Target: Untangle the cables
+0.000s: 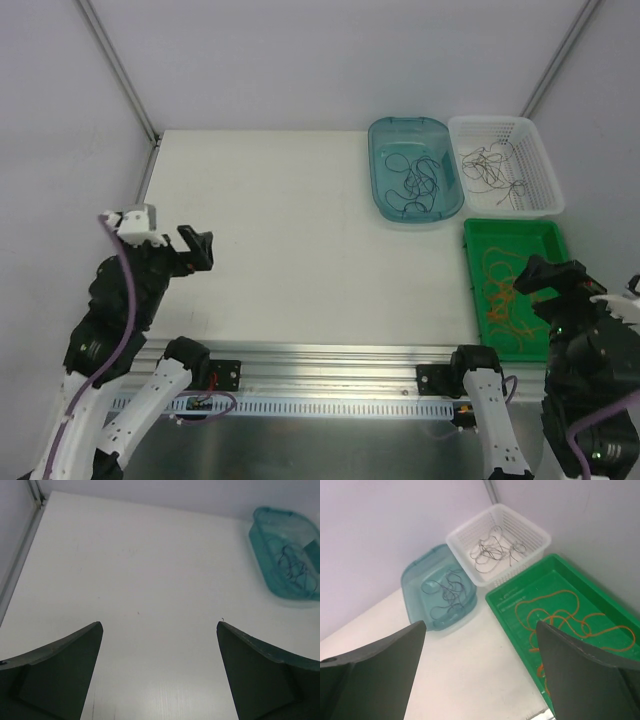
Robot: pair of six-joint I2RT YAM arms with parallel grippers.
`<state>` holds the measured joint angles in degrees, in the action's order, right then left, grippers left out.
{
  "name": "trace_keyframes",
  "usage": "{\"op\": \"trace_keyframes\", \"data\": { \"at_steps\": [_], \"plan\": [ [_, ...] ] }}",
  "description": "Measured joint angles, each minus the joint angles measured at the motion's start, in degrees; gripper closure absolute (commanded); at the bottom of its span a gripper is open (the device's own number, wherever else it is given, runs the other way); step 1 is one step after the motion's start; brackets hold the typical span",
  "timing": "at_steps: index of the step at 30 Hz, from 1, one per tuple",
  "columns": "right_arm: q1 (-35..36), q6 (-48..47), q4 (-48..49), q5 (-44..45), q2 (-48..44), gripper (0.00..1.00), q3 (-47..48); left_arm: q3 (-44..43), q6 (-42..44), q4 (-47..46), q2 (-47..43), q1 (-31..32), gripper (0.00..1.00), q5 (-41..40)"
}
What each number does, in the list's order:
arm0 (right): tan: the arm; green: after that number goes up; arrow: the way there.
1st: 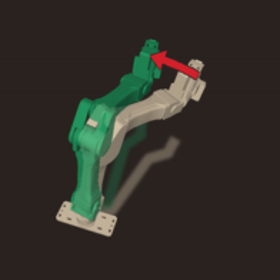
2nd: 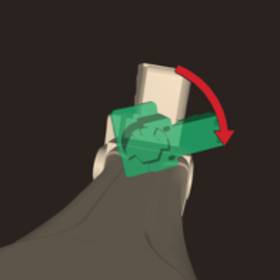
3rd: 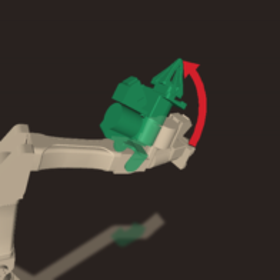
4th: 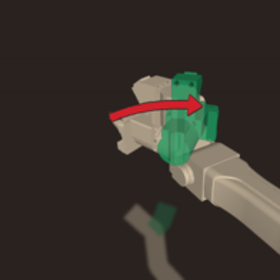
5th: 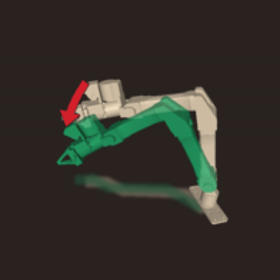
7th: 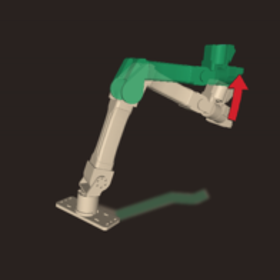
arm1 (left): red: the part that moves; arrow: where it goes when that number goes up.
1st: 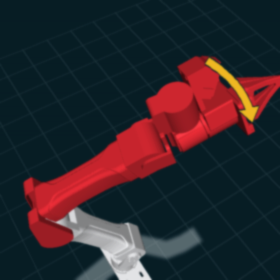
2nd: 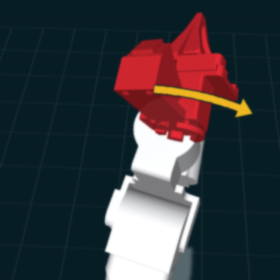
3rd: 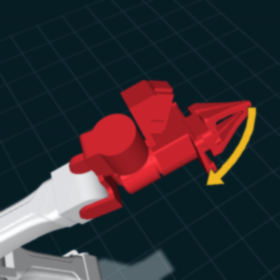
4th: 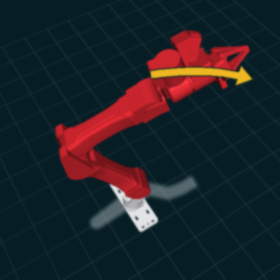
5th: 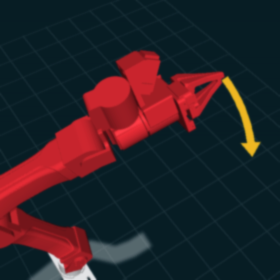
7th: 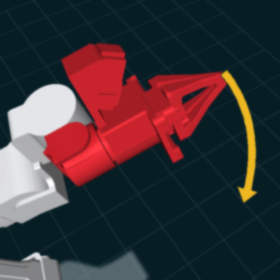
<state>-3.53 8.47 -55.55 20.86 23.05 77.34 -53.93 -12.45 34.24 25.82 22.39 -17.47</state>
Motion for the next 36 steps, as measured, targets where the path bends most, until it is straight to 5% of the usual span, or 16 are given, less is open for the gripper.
{"op": "trace_keyframes", "data": {
  "at_steps": [9, 12, 36],
  "plan": [
    [6.45, -5.09, -0.7, -1.57, -22.01, 0.03, -7.67, -4.02, -2.56, 5.62, -21.29, 0.0, 0.01, -2.73],
    [6.49, -7.37, -0.81, -3.23, -22.73, 0.03, -9.29, -4.0, -2.97, 7.65, -25.35, 0.0, 0.01, -2.86],
    [6.69, -10.64, -8.11, -4.63, -22.73, 0.03, -14.25, -1.42, -6.86, 17.55, -25.64, 0.0, 0.01, -4.15]
  ]
}}
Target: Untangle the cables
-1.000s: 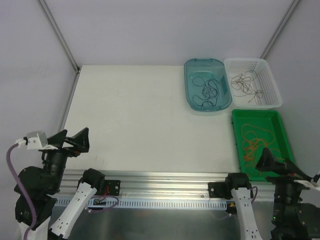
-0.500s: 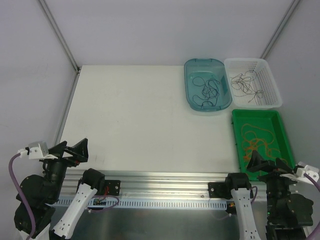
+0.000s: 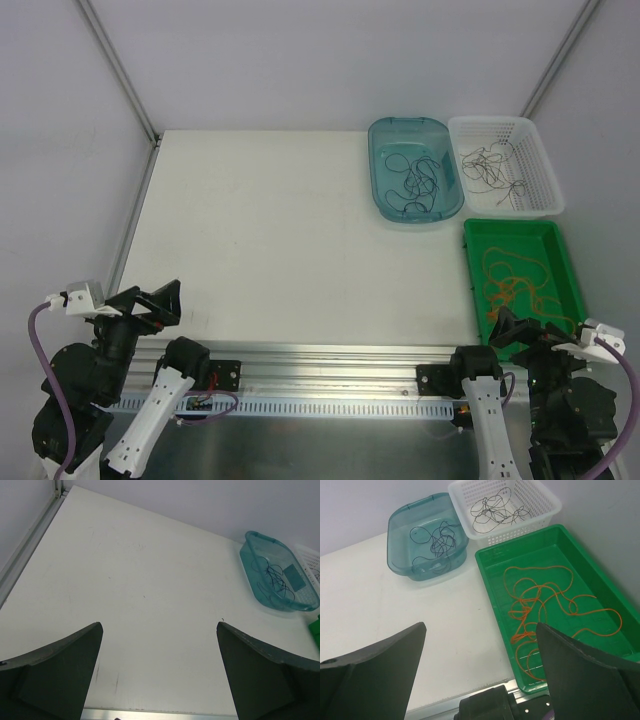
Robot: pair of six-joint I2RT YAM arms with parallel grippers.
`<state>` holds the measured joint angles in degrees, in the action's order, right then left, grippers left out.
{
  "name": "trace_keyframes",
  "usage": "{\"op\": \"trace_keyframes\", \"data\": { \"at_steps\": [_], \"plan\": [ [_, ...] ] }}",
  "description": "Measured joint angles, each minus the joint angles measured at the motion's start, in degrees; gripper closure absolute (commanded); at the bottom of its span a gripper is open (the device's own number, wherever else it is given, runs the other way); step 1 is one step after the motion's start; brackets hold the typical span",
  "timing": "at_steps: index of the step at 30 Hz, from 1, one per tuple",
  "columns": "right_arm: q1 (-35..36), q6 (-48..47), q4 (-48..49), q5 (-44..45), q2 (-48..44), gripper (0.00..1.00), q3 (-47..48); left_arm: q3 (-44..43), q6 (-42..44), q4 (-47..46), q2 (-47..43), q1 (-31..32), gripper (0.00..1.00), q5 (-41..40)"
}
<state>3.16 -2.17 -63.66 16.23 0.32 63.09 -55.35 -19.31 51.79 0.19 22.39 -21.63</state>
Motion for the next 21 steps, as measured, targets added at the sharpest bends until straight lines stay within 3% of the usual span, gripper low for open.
{"op": "trace_keyframes", "data": {
  "at_steps": [21],
  "plan": [
    [0.0, -0.04, -0.17, -0.02, 0.0, 0.03, -0.02, 0.02, -0.83, 0.0, 0.0, 0.0, 0.01, -0.15]
  ]
}}
